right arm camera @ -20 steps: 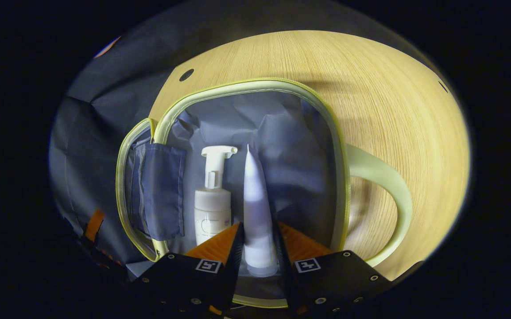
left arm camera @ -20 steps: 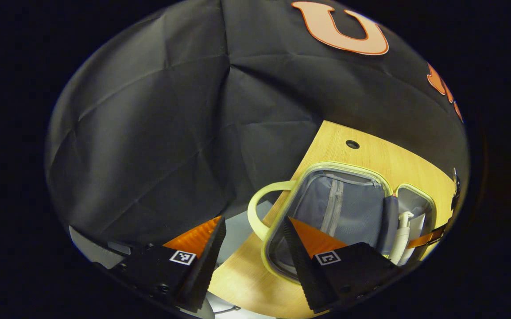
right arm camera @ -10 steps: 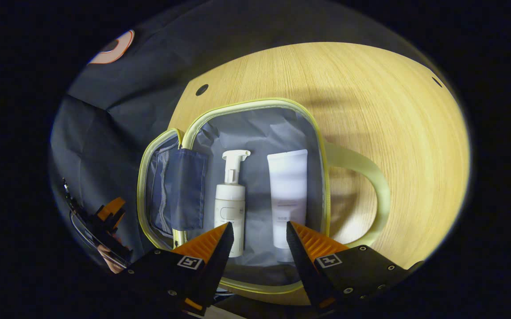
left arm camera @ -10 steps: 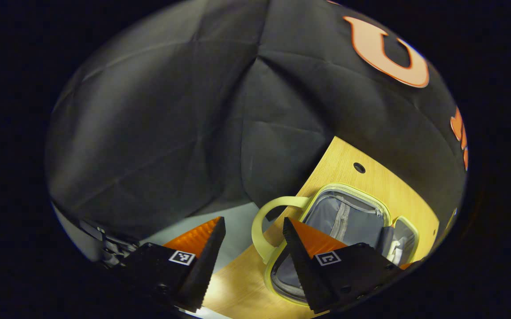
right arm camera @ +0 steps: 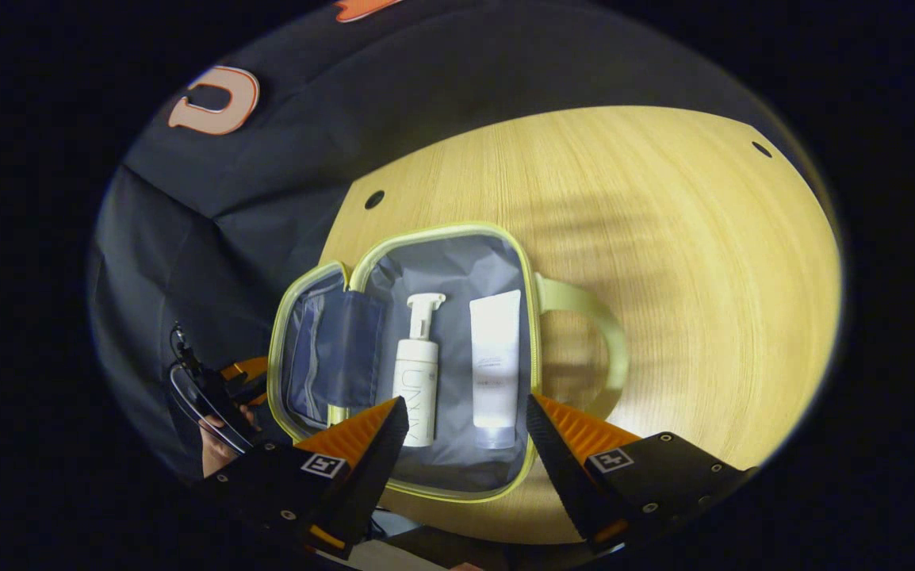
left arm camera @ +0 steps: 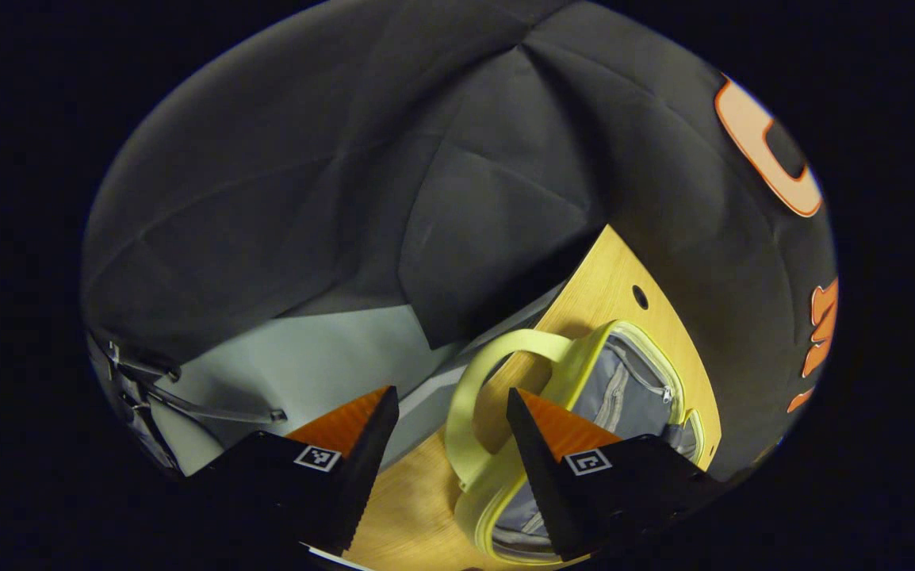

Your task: First open the suitcase, pack the skin care products into it, and then close the suitcase.

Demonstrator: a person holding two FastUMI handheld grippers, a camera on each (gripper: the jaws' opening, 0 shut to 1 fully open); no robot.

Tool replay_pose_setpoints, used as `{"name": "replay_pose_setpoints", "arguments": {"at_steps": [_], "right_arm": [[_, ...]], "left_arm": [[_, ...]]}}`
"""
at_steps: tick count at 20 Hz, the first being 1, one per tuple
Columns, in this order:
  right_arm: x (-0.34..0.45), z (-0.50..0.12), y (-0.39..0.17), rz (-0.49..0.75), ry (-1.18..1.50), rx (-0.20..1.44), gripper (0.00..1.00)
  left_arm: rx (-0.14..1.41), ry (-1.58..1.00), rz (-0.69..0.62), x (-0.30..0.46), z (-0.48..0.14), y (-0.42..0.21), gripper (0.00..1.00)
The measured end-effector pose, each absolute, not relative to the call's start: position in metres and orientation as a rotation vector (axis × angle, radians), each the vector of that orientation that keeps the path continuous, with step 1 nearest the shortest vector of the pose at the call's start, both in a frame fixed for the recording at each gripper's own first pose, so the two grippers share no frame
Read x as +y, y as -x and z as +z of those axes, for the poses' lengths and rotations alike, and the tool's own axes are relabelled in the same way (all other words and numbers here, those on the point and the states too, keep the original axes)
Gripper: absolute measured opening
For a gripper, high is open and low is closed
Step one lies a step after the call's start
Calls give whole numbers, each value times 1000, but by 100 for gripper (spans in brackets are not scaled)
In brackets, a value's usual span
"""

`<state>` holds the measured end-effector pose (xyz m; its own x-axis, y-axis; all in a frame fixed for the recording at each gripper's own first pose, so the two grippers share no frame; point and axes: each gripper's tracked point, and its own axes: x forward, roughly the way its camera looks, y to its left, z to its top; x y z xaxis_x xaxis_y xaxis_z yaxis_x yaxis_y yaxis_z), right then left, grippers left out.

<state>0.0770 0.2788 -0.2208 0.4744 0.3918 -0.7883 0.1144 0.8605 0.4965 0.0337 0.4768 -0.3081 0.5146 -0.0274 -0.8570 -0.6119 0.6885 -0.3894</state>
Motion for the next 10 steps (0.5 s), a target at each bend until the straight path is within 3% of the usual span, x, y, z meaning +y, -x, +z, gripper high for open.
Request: {"name": "replay_pose_setpoints", "arguments": {"at_steps": [3, 4, 5, 8, 10], "right_arm": [[265, -197, -81, 165, -562, 981, 95], [261, -192, -83, 158, -566, 955, 95], [254, -187, -84, 142, -565, 934, 95], [231, -172, -88, 76, -549, 849, 96], [215, -161, -93, 34, -530, 782, 96]], "left_arm": [[1005, 821, 395, 474, -323, -40, 87], [1009, 850, 391, 472, -327, -44, 82], [1017, 869, 386, 470, -330, -46, 87], [994, 876, 378, 474, -329, -56, 84], [991, 892, 357, 469, -325, -57, 41]]}}
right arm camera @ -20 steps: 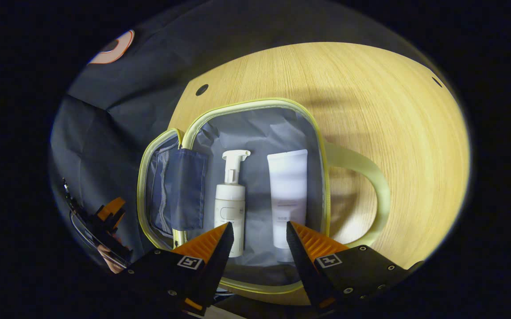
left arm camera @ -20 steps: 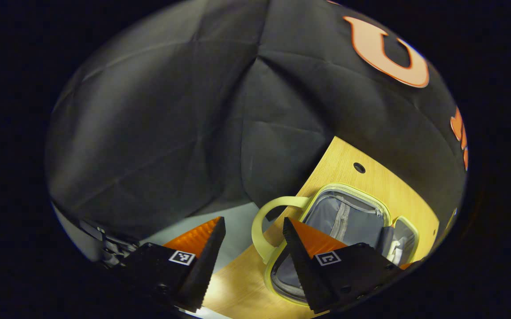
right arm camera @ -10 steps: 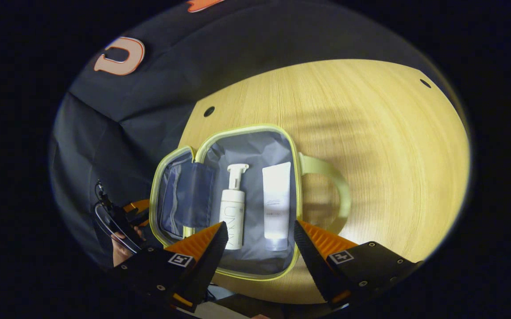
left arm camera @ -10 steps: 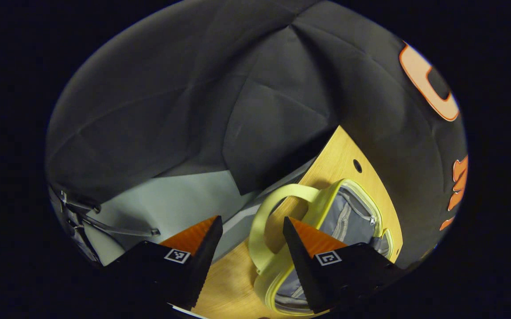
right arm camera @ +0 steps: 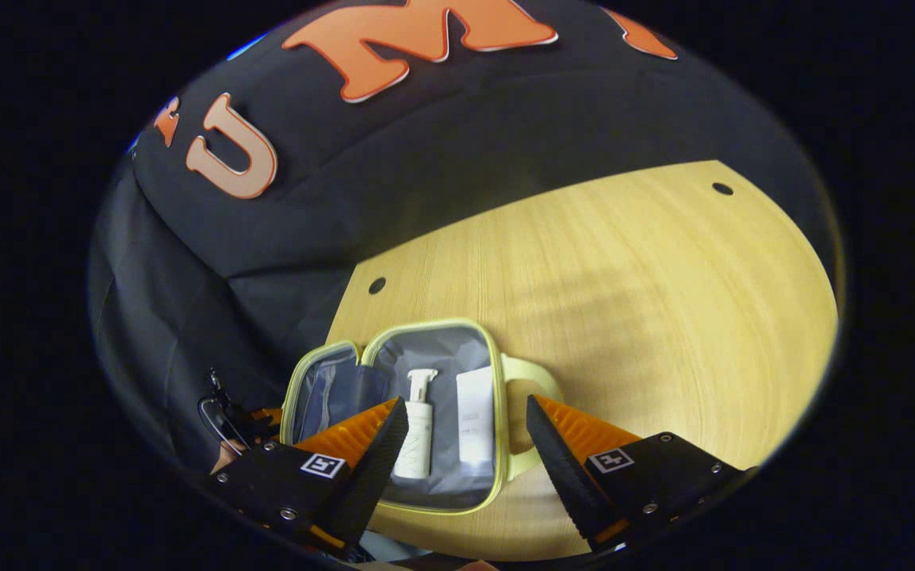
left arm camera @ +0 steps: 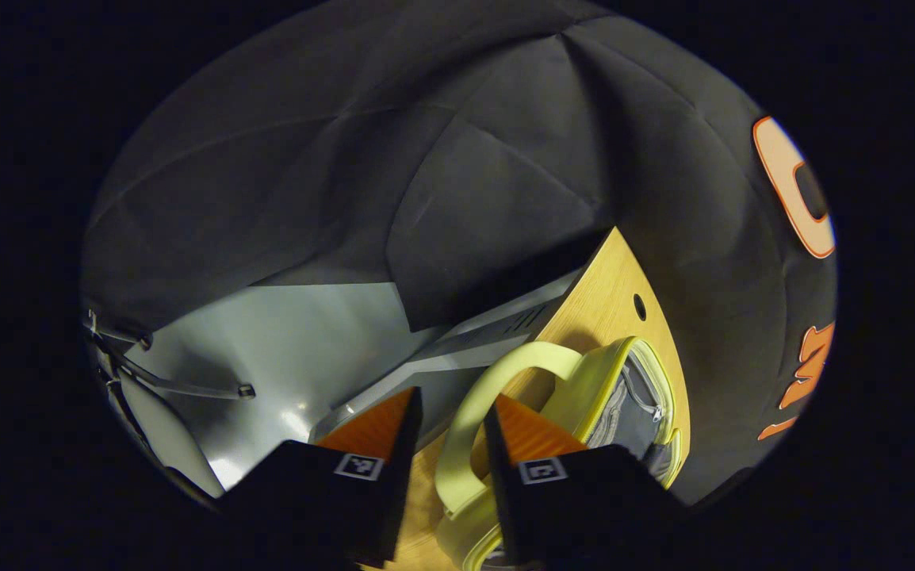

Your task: First open the suitcase, pack the skin care products into it, and then close the suitcase.

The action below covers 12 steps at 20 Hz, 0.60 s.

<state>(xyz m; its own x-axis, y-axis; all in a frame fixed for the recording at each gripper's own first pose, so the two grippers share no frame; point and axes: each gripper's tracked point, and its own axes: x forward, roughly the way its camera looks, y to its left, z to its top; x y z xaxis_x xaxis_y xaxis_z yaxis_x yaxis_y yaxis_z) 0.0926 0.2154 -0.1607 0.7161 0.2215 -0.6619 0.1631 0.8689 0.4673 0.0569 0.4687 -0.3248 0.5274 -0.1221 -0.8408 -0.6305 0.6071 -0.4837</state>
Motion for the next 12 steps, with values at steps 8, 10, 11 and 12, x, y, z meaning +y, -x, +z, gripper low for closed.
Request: {"name": "replay_pose_setpoints", "arguments": {"at_steps": [8, 10, 11, 12], "right_arm": [[184, -123, -97, -12, -476, 635, 96], [178, -116, -101, -12, -459, 607, 95], [173, -112, -103, -15, -442, 589, 96], [171, -108, -107, -15, -425, 572, 96]], "left_arm": [[927, 801, 312, 459, -318, -73, 25], [925, 756, 304, 464, -268, -55, 10], [909, 732, 301, 464, -262, -59, 10], [897, 703, 293, 464, -250, -58, 9]]}}
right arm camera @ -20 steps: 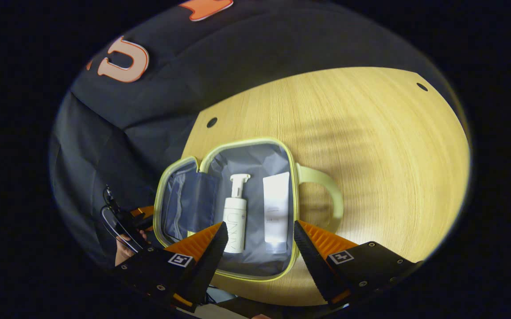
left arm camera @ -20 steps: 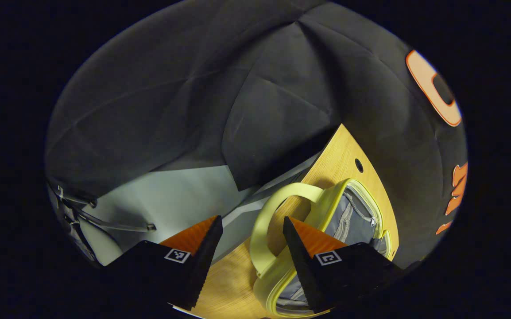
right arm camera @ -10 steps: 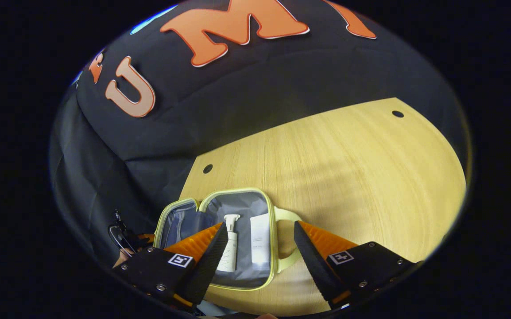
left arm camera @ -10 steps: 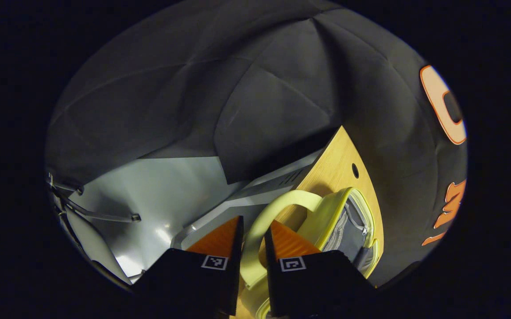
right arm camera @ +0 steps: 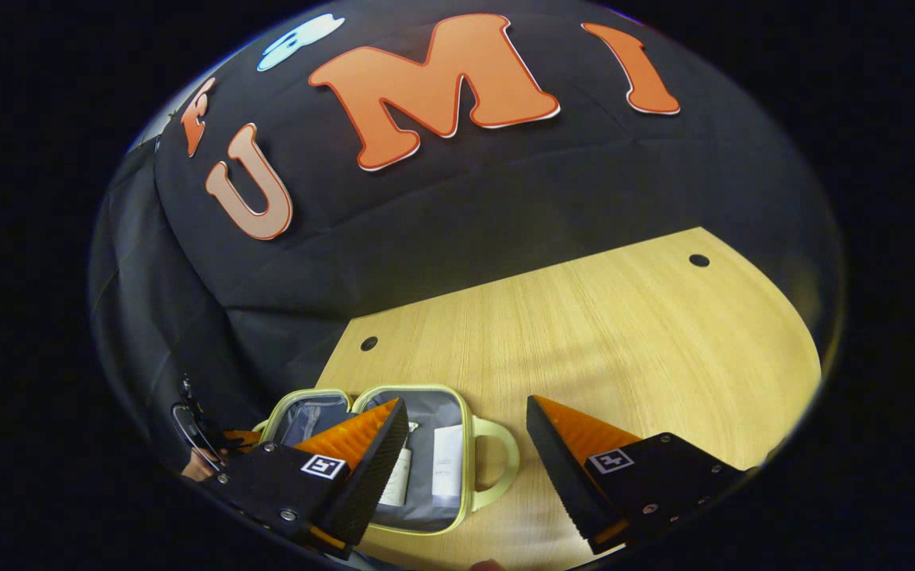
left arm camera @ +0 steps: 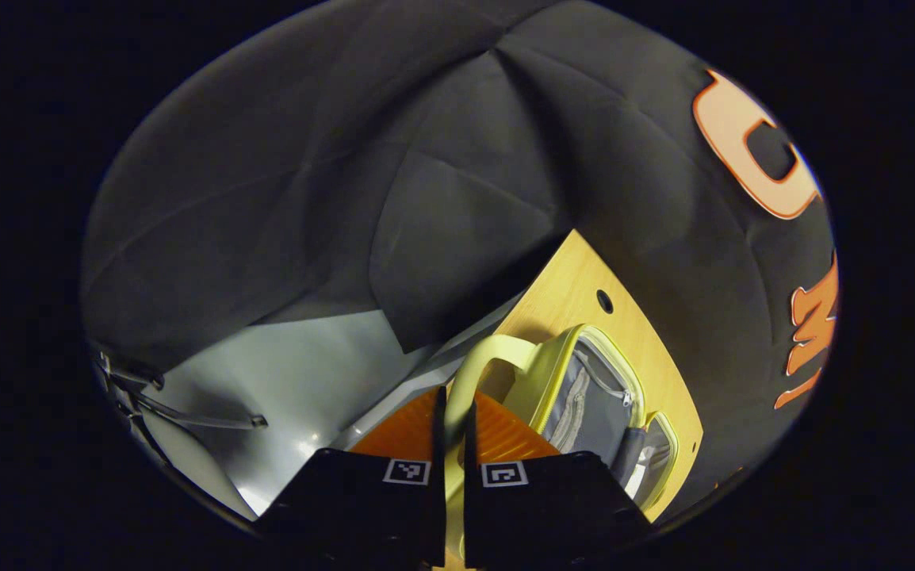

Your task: First open the suitcase, pack the skin care products into it, and then close the suitcase.

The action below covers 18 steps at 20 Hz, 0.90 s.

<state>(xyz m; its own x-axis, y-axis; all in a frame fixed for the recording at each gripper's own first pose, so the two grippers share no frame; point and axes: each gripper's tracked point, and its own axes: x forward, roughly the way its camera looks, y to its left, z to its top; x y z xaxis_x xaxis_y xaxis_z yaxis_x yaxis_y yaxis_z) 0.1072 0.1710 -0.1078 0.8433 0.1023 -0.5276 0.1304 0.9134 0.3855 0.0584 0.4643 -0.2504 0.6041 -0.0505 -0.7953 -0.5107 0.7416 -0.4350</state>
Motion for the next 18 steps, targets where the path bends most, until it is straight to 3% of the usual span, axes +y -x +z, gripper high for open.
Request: {"name": "replay_pose_setpoints", "arguments": {"at_steps": [6, 18], "right_arm": [[153, -61, -122, 19, -390, 383, 95], [119, -36, -116, 44, -185, 296, 95]], "left_arm": [[764, 606, 245, 449, -166, -55, 9], [487, 575, -8, 324, -23, -75, 7]]}}
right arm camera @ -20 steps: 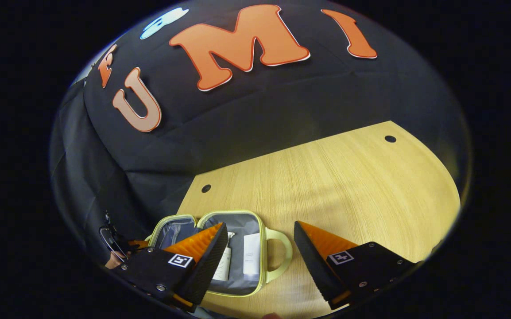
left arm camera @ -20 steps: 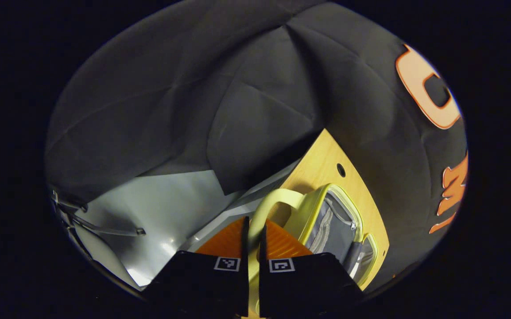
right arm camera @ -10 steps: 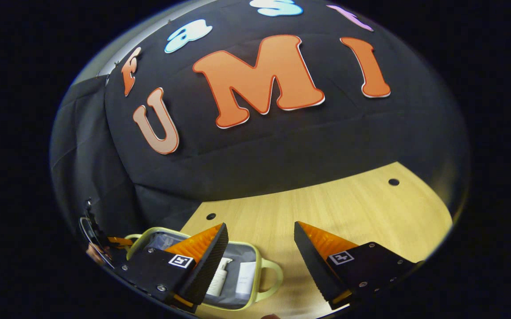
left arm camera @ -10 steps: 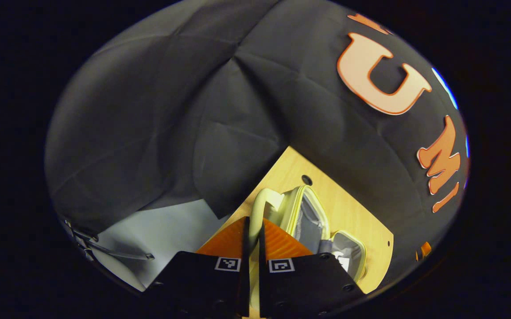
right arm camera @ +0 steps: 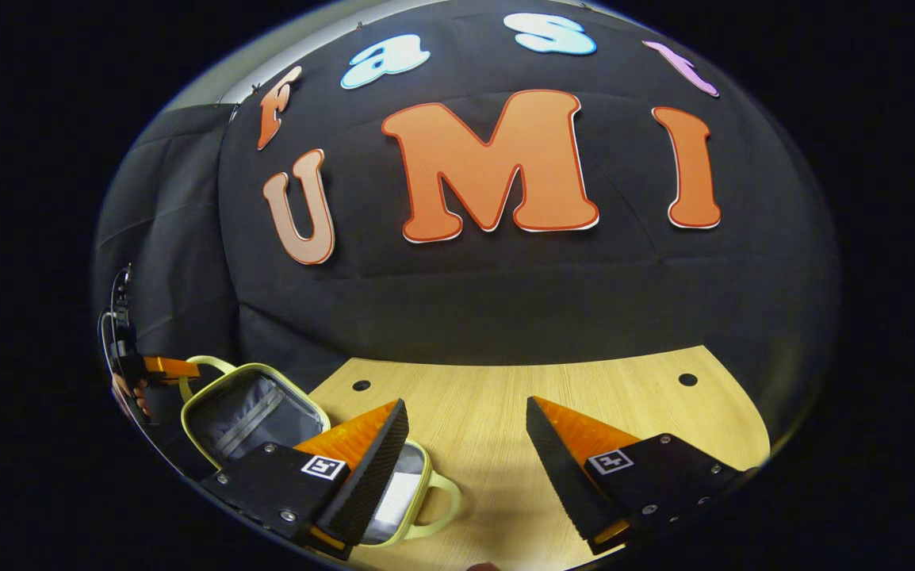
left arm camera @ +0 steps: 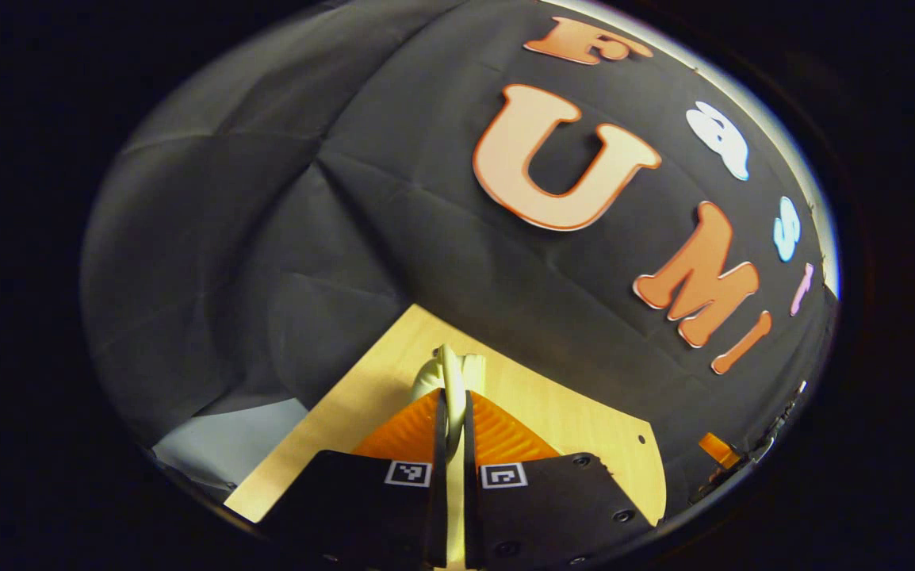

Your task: First open the suitcase, pack the skin care products into it, and then close the suitcase.

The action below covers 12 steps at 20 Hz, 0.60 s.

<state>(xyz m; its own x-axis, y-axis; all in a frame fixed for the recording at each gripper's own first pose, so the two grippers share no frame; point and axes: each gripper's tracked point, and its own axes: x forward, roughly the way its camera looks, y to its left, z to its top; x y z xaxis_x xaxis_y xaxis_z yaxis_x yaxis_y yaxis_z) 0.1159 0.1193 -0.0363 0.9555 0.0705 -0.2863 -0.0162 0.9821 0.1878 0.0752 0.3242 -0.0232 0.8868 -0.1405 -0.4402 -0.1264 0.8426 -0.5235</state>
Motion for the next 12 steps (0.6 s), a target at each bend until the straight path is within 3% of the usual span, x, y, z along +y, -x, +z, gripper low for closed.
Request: {"name": "replay_pose_setpoints", "arguments": {"at_steps": [12], "right_arm": [[102, -52, -111, 100, -153, 315, 95]], "left_arm": [[417, 621, -229, 184, 33, -69, 8]]}}
